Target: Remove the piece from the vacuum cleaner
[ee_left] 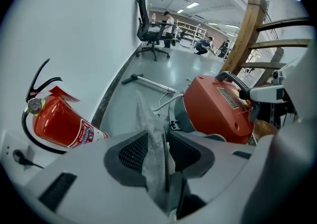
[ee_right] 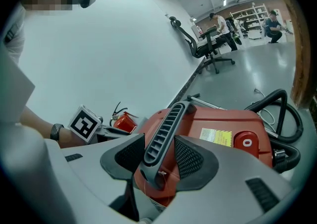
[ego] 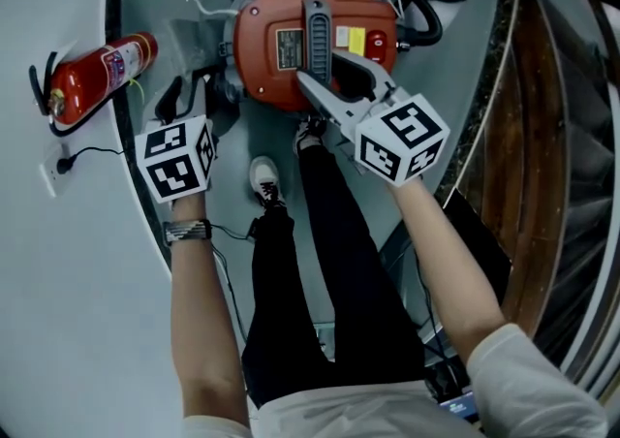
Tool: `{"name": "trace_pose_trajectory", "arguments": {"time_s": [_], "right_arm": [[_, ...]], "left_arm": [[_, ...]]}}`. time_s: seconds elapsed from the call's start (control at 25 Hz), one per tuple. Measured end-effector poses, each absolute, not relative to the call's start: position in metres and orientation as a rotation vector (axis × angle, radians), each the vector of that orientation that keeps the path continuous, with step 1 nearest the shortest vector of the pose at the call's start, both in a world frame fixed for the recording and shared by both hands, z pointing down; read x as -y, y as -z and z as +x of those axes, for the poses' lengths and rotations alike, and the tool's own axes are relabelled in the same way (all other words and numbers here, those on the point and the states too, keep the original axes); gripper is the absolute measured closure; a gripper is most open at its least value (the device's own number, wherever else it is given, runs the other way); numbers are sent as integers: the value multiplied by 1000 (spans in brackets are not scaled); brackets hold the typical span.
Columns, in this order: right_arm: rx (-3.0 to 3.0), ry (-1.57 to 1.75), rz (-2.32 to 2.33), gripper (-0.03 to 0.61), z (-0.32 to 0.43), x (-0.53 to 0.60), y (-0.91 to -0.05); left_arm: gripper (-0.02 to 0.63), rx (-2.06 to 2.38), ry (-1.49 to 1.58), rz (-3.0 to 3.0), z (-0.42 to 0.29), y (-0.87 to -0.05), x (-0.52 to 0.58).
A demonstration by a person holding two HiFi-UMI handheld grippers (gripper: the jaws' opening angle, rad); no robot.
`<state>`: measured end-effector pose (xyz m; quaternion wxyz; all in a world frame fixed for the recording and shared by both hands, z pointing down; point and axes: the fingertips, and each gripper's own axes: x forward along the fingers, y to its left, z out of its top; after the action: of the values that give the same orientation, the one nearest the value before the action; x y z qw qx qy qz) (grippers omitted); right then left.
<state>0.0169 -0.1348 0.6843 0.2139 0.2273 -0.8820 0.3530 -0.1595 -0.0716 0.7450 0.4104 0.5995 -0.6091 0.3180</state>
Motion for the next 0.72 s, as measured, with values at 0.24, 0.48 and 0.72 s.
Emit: {"name": "trace_pose_trajectory", "arguments": {"time_s": [0.24,0.48,0.72], "right_arm": [[2453,-972,603,383,16,134,-683],[2454,-971,606,383,16,134,-683],[2464,-965,618,383,16,135,-683]], "left_arm": [[471,1517,-827,1448,-161,-755,74],[523,1463,-764,1427,-156,-759,73],[571,1504,-790,1448,-151,-757,75]]}}
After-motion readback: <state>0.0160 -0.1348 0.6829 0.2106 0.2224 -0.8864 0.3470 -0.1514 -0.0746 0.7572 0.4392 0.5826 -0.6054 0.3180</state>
